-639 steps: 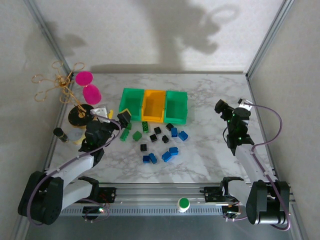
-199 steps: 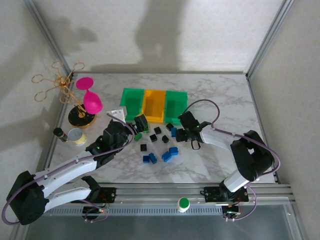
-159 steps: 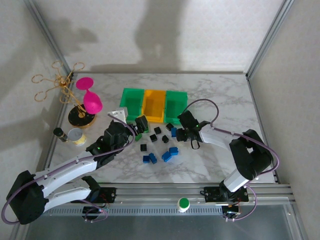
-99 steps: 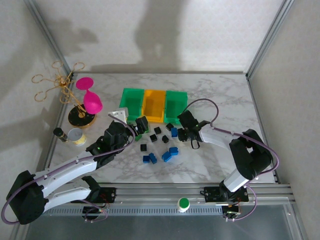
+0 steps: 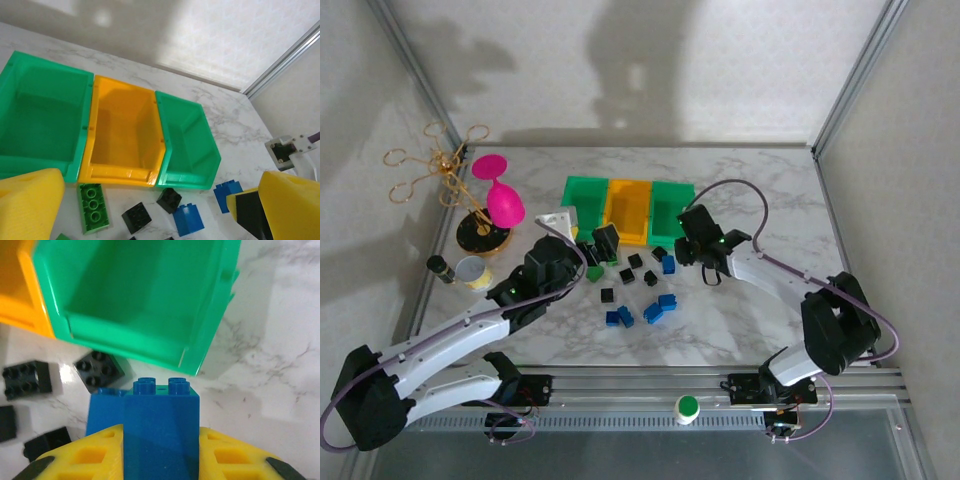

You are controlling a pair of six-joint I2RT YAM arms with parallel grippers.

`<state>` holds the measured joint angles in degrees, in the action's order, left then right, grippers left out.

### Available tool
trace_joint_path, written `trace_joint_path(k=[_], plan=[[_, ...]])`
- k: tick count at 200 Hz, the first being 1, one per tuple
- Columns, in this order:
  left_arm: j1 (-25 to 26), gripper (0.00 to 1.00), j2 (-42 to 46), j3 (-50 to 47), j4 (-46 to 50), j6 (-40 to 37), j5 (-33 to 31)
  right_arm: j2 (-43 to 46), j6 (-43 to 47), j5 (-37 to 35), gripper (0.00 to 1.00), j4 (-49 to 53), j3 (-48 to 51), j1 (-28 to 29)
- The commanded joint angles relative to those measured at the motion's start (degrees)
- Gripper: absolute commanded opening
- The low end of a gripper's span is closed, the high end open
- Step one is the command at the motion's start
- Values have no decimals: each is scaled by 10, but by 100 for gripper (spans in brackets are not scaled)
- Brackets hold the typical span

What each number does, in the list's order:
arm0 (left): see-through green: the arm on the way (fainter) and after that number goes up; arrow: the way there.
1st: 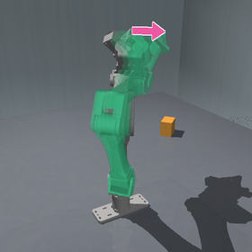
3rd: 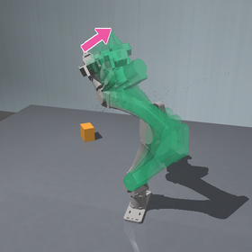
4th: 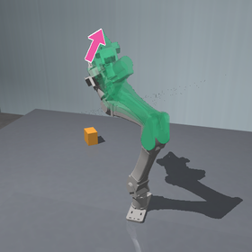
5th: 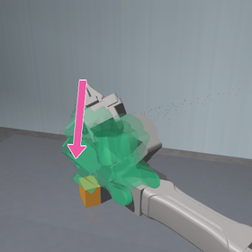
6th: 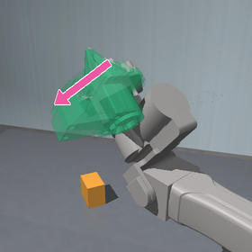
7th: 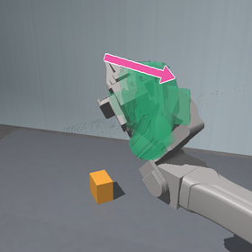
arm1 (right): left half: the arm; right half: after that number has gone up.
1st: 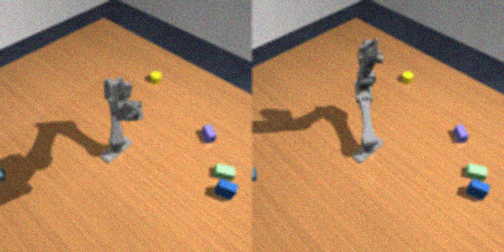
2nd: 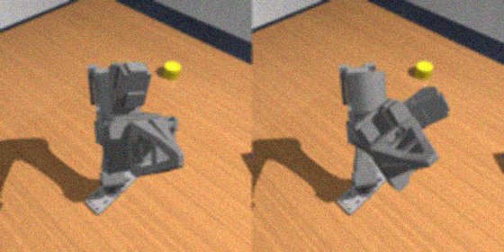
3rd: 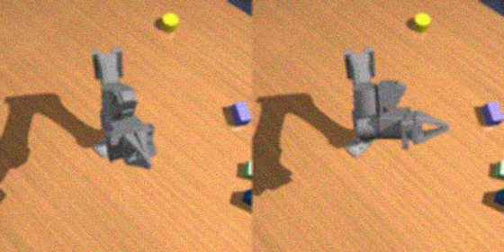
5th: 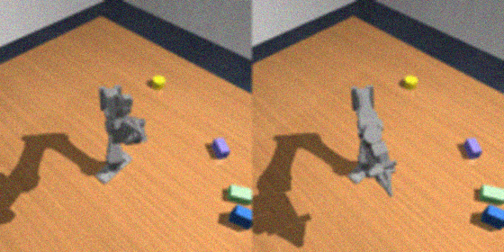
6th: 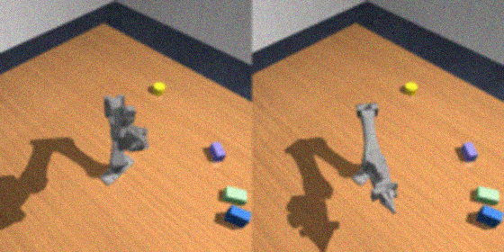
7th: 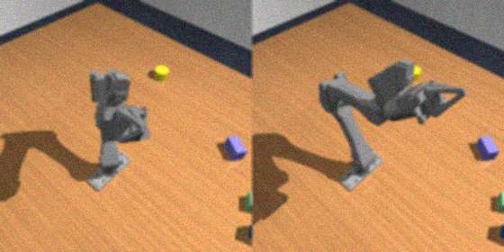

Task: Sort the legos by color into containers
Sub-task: Pick up the lego from the center of the table, then place the lego in the container.

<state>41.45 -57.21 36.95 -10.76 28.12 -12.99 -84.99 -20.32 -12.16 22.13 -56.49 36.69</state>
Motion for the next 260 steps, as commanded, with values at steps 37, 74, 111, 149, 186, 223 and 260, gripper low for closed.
trace_joint_path(k=[37, 74, 111, 149, 186, 223, 260], plan=[[4, 99, -38, 43, 9, 5, 14, -31, -23, -42, 31, -1, -70, 5], [4, 99, -63, 52, 0, 6, 10, -97, -26, -61, 31, -22, -124, -2], [4, 99, -89, 61, -12, 9, 6, -161, -24, -57, 31, -48, -164, -17], [3, 99, -110, 70, -19, 3, 0, -228, -16, -67, 31, -55, -219, -26], [3, 99, -111, 60, -34, 1, -11, -278, -7, -62, 32, -59, -263, -36], [2, 99, -117, 61, -31, 4, -23, -315, 2, -64, 32, -57, -296, -39], [2, 99, -115, 52, -35, 7, -26, -334, 4, -66, 34, -60, -304, -42]])
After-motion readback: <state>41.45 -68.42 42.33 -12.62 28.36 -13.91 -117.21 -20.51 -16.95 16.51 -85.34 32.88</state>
